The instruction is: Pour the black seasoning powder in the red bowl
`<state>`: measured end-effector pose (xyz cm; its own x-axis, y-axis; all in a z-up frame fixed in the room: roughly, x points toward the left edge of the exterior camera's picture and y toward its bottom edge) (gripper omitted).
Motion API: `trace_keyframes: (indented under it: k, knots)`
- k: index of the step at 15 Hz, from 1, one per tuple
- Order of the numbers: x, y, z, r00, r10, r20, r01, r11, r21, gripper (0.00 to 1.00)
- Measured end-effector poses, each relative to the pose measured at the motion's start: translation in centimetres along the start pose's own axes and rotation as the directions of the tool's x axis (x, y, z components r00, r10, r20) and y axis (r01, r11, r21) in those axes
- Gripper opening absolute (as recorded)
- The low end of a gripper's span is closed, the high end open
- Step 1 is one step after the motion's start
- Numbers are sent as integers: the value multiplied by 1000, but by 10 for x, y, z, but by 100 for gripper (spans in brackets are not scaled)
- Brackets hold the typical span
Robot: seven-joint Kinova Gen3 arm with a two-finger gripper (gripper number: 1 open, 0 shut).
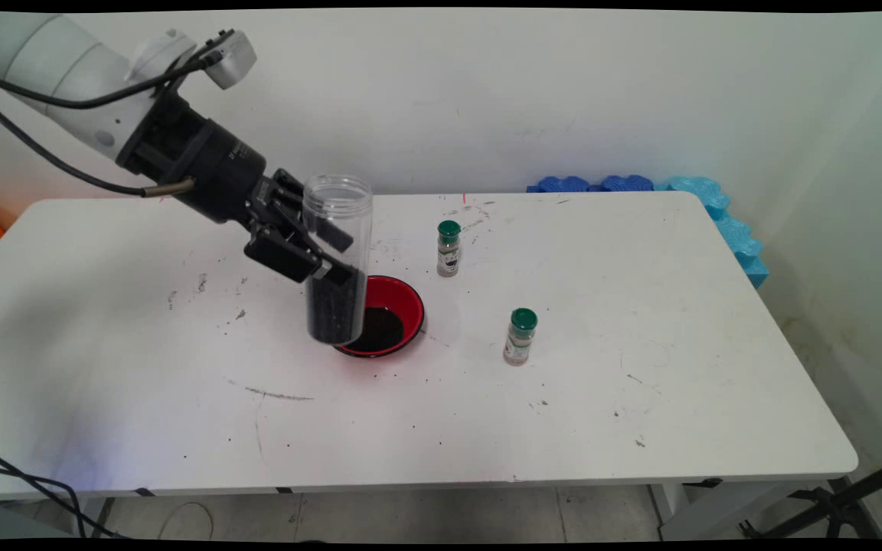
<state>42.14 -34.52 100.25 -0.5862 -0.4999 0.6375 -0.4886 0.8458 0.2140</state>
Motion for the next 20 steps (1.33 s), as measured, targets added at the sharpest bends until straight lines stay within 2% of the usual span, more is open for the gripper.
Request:
trace_keyframes:
  k: [3, 6, 10, 13, 16, 17, 20]
  knots:
    - [-6, 1, 3, 999, -44, 19, 44, 999, -27, 0]
    - [-16, -3, 7, 988, -149, 35, 150, 988, -32, 0]
    - [-25, -10, 13, 948, -317, 37, 318, 948, -25, 0]
    - [-32, -14, 17, 904, -425, 35, 426, 905, -17, 0]
    - [-38, -16, 23, 839, -543, 42, 544, 839, -24, 0]
    - [-39, -17, 24, 824, -565, 42, 566, 824, -27, 0]
    - [-42, -19, 29, 767, -640, 45, 642, 766, -46, 0]
